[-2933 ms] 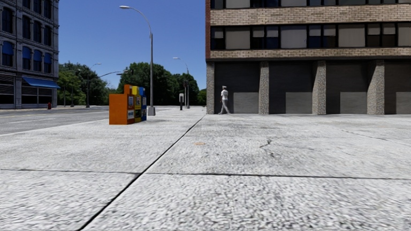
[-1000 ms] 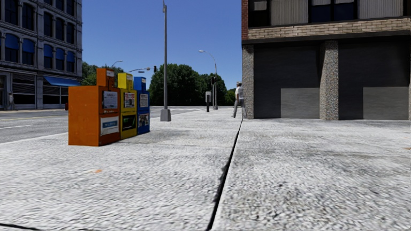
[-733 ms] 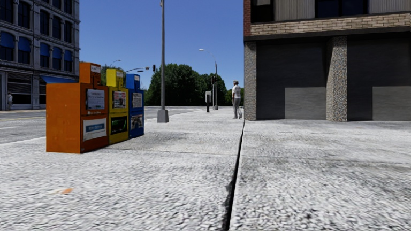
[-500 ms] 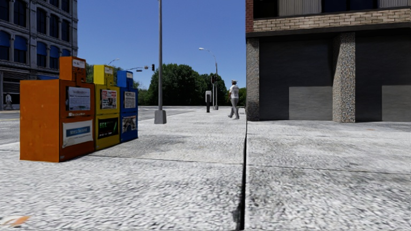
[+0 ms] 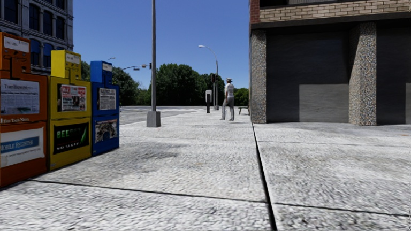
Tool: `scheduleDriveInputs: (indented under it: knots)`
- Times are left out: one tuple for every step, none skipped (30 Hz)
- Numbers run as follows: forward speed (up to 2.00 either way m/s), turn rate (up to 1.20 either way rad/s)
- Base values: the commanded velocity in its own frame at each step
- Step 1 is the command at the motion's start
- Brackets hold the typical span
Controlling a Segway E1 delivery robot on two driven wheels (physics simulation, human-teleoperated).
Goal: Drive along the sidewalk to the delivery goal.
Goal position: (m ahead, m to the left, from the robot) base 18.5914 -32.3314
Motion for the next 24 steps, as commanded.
scheduleDriveInputs:
  knots:
    - [2.00, 0.00]
    - [2.00, 0.00]
    - [2.00, 0.00]
    - [2.00, 0.00]
    - [2.00, 0.00]
    - [2.00, 0.00]
    - [2.00, 0.00]
    - [2.00, 0.00]
    - [2.00, 0.00]
    - [2.00, 0.00]
    - [2.00, 0.00]
    - [2.00, 0.00]
    - [2.00, 0.00]
    - [2.00, 0.00]
    - [2.00, 0.00]
    - [2.00, 0.00]
    - [2.00, 0.00]
    - [2.00, 0.00]
    - [2.00, 0.00]
    - [2.00, 0.00]
    - [2.00, 0.00]
    - [2.00, 0.00]
    - [2.00, 0.00]
    - [2.00, 0.00]
